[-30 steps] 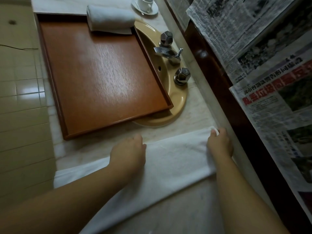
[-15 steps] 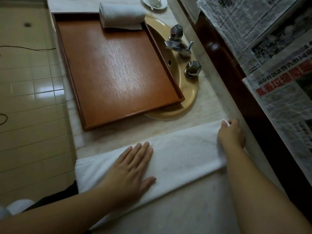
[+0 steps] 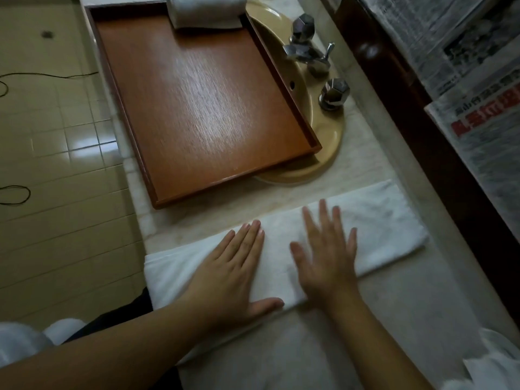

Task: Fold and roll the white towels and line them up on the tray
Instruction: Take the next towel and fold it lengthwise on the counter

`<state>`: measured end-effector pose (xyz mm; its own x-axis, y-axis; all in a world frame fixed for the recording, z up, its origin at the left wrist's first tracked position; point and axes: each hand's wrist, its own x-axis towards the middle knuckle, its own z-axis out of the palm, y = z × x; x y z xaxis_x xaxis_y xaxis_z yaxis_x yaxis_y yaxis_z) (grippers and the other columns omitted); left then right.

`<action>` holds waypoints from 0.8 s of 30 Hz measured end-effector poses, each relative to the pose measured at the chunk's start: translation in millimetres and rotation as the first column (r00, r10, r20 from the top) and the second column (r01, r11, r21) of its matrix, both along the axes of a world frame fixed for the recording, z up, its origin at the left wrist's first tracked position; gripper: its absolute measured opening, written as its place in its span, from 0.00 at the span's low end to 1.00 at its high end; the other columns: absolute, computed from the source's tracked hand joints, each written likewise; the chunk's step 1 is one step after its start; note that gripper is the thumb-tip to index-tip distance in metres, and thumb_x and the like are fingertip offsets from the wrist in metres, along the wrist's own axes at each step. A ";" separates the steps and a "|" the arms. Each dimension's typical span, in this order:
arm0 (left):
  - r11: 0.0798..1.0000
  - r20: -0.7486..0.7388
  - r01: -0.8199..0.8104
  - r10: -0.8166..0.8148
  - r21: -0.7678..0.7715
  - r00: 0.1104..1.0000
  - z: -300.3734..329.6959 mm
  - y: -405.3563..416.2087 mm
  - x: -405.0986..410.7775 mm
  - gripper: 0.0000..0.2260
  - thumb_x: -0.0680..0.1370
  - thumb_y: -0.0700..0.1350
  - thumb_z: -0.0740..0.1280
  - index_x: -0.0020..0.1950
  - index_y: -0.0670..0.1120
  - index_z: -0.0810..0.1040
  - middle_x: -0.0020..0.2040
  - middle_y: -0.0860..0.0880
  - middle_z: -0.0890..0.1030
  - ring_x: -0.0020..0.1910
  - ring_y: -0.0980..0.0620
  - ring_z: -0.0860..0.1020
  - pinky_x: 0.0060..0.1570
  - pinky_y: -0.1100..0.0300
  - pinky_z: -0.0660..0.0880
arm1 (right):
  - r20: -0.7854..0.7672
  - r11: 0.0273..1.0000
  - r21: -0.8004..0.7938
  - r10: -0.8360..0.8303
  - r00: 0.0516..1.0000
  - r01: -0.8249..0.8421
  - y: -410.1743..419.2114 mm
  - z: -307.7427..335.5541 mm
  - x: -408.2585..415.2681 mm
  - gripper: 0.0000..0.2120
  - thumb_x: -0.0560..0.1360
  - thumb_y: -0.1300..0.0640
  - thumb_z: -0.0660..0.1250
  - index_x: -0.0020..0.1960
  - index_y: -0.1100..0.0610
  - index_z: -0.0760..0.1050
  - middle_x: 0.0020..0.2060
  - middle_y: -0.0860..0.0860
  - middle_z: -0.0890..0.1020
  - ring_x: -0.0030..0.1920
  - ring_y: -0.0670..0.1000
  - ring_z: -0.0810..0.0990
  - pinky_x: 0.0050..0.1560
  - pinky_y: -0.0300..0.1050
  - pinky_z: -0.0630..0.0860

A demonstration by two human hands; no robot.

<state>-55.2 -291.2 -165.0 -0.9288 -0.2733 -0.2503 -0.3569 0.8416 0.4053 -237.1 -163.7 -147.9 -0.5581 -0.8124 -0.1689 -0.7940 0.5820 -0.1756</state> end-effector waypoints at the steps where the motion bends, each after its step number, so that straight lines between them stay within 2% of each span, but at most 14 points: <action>1: 1.000 0.019 0.005 -0.005 0.014 1.000 0.3 -0.1 0.5 0.53 0.73 0.82 0.43 0.80 0.46 0.26 0.79 0.49 0.24 0.78 0.53 0.23 0.79 0.53 0.28 | 0.007 0.989 0.122 0.084 0.996 -0.084 4.7 -4.3 7.2 0.33 0.81 0.30 0.41 0.83 0.38 0.38 0.83 0.47 0.35 0.82 0.55 0.33 0.77 0.70 0.36; 3: 1.000 0.022 0.004 -0.004 0.003 1.000 0.8 -0.2 0.6 0.55 0.72 0.84 0.43 0.80 0.46 0.26 0.79 0.48 0.24 0.78 0.53 0.24 0.80 0.51 0.31 | 0.024 0.954 0.254 0.157 0.987 -0.158 16.5 -10.0 3.6 0.34 0.78 0.26 0.41 0.79 0.31 0.32 0.81 0.44 0.29 0.81 0.59 0.30 0.74 0.77 0.34; 5: 1.000 0.013 0.002 -0.002 -0.007 1.000 -2.3 0.6 2.3 0.56 0.71 0.84 0.43 0.81 0.46 0.27 0.80 0.48 0.25 0.79 0.52 0.26 0.81 0.51 0.34 | 0.022 0.949 0.281 0.145 0.989 -0.145 27.2 -10.6 -16.9 0.34 0.77 0.24 0.45 0.78 0.27 0.33 0.80 0.42 0.29 0.81 0.61 0.30 0.73 0.78 0.35; 8: 1.000 -0.012 -0.003 0.003 -0.004 1.000 -3.9 1.2 3.2 0.58 0.70 0.85 0.44 0.82 0.45 0.29 0.82 0.47 0.28 0.81 0.50 0.29 0.82 0.51 0.36 | 0.030 0.947 0.321 -0.010 0.999 -0.001 38.1 -9.3 -70.3 0.33 0.76 0.22 0.44 0.75 0.23 0.32 0.80 0.41 0.29 0.80 0.63 0.29 0.73 0.78 0.36; 12: 1.000 -0.022 -0.007 0.006 -0.027 1.000 -3.0 2.6 1.1 0.59 0.69 0.85 0.47 0.84 0.43 0.36 0.84 0.45 0.34 0.83 0.48 0.34 0.81 0.49 0.39 | -0.012 0.932 0.300 -0.209 0.978 0.203 46.5 -11.6 -137.8 0.33 0.74 0.21 0.42 0.75 0.23 0.34 0.82 0.43 0.33 0.82 0.61 0.33 0.76 0.75 0.38; 15: 0.999 -0.006 -0.002 0.001 -0.054 1.000 -4.1 2.9 -0.2 0.60 0.70 0.85 0.50 0.85 0.41 0.44 0.85 0.43 0.43 0.84 0.46 0.41 0.81 0.48 0.44 | -0.041 0.929 0.276 -0.245 0.969 0.247 48.0 -15.0 -162.3 0.35 0.75 0.21 0.40 0.78 0.27 0.34 0.82 0.43 0.33 0.82 0.58 0.35 0.78 0.71 0.39; 19: 0.997 -0.001 -0.001 0.001 -0.081 1.000 -4.5 3.9 -1.7 0.60 0.70 0.85 0.51 0.85 0.40 0.47 0.85 0.42 0.46 0.84 0.44 0.44 0.81 0.48 0.44 | -0.039 0.922 0.253 -0.291 0.956 0.291 43.1 -18.8 -170.9 0.38 0.77 0.24 0.37 0.82 0.37 0.34 0.82 0.44 0.34 0.83 0.55 0.36 0.80 0.67 0.39; 22: 0.996 -0.003 -0.005 0.005 -0.092 1.000 -3.3 3.8 -2.2 0.60 0.70 0.85 0.51 0.85 0.40 0.47 0.85 0.42 0.46 0.84 0.44 0.43 0.81 0.48 0.43 | -0.067 0.877 0.233 -0.417 0.907 0.420 25.1 -11.7 -155.9 0.39 0.80 0.28 0.38 0.84 0.46 0.37 0.83 0.48 0.36 0.83 0.56 0.36 0.79 0.70 0.39; 24: 0.996 0.008 -0.003 0.004 -0.093 1.000 -3.9 4.7 -3.0 0.60 0.70 0.85 0.51 0.84 0.40 0.48 0.85 0.41 0.46 0.84 0.44 0.44 0.81 0.48 0.44 | -0.055 0.835 0.123 -0.534 0.844 0.536 5.2 -1.5 -121.2 0.39 0.81 0.31 0.42 0.85 0.51 0.40 0.83 0.51 0.38 0.82 0.59 0.36 0.77 0.74 0.42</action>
